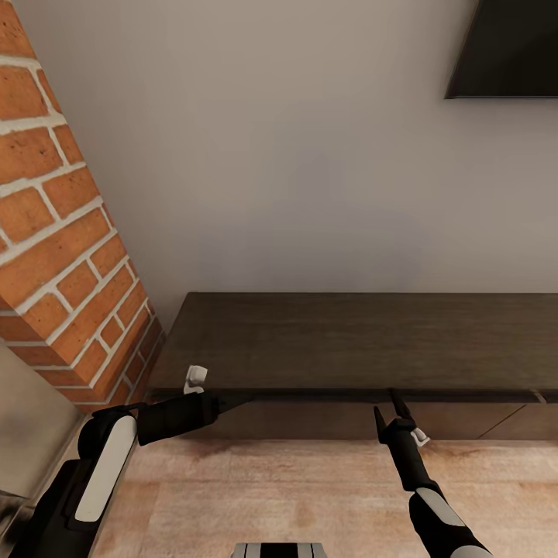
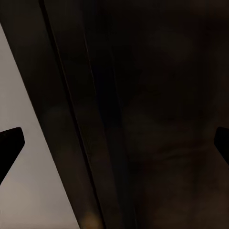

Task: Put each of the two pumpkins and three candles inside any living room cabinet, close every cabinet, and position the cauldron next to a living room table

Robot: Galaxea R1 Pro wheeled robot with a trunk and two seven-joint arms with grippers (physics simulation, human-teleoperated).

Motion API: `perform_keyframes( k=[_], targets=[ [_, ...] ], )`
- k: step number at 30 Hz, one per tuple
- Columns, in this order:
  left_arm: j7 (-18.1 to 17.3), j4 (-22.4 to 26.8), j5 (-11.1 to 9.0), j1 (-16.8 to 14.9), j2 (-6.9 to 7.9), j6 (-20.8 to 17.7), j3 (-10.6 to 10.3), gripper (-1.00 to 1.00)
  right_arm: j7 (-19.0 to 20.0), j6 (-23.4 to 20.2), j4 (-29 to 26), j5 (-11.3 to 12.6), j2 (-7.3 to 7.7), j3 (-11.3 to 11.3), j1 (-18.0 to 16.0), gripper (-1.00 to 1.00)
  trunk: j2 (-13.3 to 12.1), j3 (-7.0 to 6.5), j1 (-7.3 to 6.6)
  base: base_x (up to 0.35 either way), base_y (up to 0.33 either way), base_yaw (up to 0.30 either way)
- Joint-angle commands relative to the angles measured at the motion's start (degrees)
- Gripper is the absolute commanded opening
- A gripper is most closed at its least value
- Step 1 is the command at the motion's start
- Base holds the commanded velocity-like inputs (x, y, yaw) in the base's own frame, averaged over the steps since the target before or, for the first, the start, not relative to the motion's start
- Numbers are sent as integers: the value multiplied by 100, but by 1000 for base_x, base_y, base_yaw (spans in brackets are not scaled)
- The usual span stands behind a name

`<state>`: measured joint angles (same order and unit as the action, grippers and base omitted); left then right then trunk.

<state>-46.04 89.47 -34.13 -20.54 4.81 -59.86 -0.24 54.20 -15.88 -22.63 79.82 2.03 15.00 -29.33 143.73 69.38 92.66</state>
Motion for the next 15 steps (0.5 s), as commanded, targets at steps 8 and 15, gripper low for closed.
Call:
perform_keyframes(
  k=[8, 15],
  targets=[
    [-19, 0, 6, -3, 3, -14, -2, 100, 11, -55, 4, 43, -3, -3, -3, 100, 2, 4, -1, 3, 0, 0],
    [-19, 0, 7, -3, 3, -14, -2, 100, 11, -55, 4, 37, -8, -7, -3, 100, 2, 4, -1, 0, 0, 0]
  ],
)
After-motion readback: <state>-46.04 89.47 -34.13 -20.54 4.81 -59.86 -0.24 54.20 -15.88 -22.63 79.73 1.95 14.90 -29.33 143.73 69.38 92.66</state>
